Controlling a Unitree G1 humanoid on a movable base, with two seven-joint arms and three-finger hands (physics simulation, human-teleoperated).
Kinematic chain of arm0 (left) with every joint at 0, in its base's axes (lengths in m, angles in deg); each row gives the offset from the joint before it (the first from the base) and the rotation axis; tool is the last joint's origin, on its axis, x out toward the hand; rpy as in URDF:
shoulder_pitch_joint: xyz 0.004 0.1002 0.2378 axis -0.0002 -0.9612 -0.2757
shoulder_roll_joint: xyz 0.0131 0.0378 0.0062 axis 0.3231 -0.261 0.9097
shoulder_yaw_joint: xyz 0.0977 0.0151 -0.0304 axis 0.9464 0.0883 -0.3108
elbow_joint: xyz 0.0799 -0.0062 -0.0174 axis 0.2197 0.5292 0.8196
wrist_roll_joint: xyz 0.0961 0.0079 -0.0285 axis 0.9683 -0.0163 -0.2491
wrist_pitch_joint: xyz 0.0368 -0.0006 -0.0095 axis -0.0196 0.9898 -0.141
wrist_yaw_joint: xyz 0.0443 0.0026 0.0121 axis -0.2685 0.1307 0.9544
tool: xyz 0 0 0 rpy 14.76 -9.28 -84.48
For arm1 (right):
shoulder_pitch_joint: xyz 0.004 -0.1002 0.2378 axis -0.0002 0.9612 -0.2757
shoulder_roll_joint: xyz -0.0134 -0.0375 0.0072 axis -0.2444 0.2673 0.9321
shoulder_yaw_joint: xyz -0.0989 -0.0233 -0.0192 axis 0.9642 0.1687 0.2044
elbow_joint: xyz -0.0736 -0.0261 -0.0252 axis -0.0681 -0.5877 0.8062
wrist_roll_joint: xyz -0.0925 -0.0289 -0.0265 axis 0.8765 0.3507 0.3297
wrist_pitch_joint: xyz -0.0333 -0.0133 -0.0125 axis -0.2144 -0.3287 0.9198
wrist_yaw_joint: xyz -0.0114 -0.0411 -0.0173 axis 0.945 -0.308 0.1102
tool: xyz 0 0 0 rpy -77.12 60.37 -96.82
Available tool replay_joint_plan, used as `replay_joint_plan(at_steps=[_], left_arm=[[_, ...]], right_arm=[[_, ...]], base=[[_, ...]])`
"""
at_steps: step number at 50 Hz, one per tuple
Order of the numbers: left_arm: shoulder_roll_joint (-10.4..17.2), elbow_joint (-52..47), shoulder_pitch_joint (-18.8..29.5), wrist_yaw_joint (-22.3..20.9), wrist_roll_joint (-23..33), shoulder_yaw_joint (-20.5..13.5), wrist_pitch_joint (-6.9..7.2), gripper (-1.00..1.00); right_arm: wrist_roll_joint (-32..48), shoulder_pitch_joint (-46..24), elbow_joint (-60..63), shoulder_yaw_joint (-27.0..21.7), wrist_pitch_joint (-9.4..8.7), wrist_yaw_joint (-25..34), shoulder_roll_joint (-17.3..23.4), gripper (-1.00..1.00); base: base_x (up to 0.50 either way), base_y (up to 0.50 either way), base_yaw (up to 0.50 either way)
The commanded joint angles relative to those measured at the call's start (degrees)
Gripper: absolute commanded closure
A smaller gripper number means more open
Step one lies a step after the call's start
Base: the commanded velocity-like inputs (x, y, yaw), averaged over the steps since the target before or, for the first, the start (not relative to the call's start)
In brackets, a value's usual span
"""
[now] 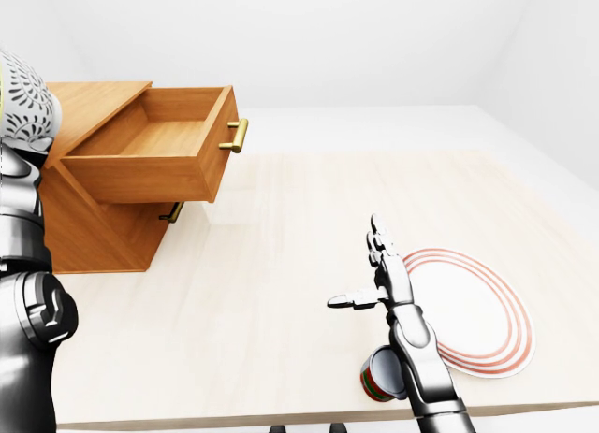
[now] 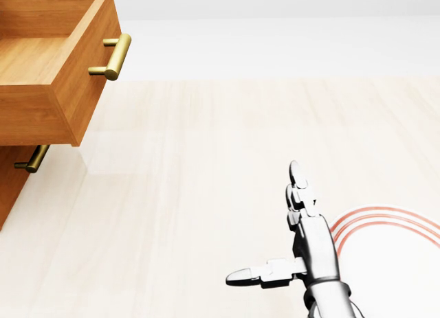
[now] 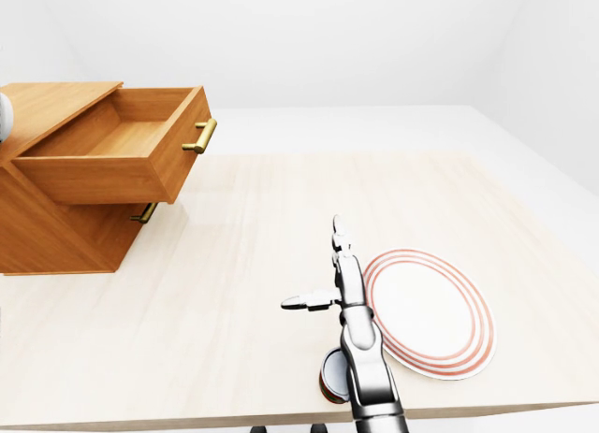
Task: Put the bowl on top of the cabinet.
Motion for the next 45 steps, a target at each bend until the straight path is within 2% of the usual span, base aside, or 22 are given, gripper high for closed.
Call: replay_joint_plan(at_steps=[1,5,10,30,40,45], left_arm=[[-0.28,2.78,-8.98,0.00,-0.69,0.87,0.56,-1.00],[-0.16,2.43,-8.20,0.00,-0.90,0.97,-0.55,-1.00],[-0.44,2.16,-7.25,0.00,-0.58,1.43,-1.22,-1.00],[-0.28,1.91,-6.51,0.00,-0.40,1.52,-1.44,-1.00],[-0.59,1.51,-5.66,0.00,-0.19,1.94,-2.07,-1.00],[-0.38,0.78,-5.13,0.00,-0.82,1.74,-2.98,-1.00]], right_arm=[[0.06,-0.28,-0.78,-0.01,0.34,-0.05,-0.02,-1.00],[0.09,-0.45,-1.15,-0.03,0.49,-0.06,-0.02,-1.00],[0.08,-0.21,-0.77,-0.02,0.38,-0.04,-0.02,-1.00],[0.24,-0.59,-1.52,0.08,0.56,-0.07,-0.08,-1.00],[0.13,-0.51,-1.22,-0.06,0.40,0.01,-0.02,-1.00],[0.18,-0.58,-1.46,-0.04,0.52,-0.03,-0.04,-1.00]], base=[[0.00,0.00,0.00],[0.00,0.00,0.00],[0.00,0.00,0.00],[0.00,0.00,0.00],[0.00,0.00,0.00],[0.00,0.00,0.00]])
